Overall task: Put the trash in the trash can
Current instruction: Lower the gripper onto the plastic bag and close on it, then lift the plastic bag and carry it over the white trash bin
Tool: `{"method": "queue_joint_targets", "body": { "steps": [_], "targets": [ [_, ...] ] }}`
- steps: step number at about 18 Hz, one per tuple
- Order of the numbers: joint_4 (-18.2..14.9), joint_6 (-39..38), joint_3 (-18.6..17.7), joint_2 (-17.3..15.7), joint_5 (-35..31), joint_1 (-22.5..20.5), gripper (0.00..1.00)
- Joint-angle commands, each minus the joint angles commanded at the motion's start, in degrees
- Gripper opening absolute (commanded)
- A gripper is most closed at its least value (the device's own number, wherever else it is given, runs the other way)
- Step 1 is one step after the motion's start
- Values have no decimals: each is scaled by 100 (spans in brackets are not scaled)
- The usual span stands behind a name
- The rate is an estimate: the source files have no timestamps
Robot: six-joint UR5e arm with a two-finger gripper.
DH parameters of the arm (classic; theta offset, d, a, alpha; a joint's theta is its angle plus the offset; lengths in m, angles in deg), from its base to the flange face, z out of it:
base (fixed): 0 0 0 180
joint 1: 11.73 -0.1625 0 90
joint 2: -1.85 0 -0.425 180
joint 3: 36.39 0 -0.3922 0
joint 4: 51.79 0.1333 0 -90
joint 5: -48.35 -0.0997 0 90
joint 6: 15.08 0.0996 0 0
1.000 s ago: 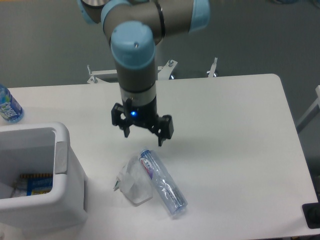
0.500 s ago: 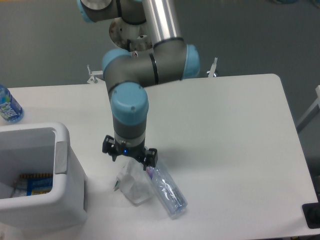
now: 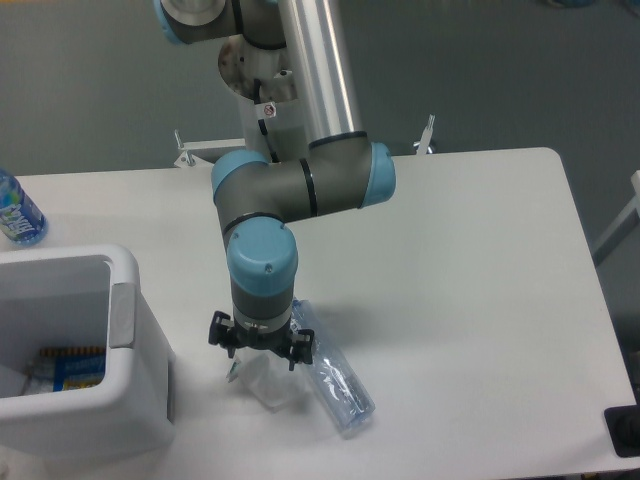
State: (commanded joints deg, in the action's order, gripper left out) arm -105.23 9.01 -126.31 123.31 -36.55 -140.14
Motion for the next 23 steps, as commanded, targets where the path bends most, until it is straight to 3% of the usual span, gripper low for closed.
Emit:
{"method": "queue_joint_targets", "body": {
  "steps": [2, 4, 7, 8, 12, 20, 23],
  "targets": [
    [-9, -9, -17, -17, 0, 0, 68],
    [-9, -166, -17, -26, 0, 0, 42],
    [-9, -701, 44, -17, 35, 53, 13],
    [-9, -799, 62, 0, 35, 61, 7],
    [-9, -782, 62, 0, 52, 62, 2],
    [-70, -782, -61, -70, 193, 255, 2],
    [-27, -739, 96, -411, 456, 168, 2]
  ]
}}
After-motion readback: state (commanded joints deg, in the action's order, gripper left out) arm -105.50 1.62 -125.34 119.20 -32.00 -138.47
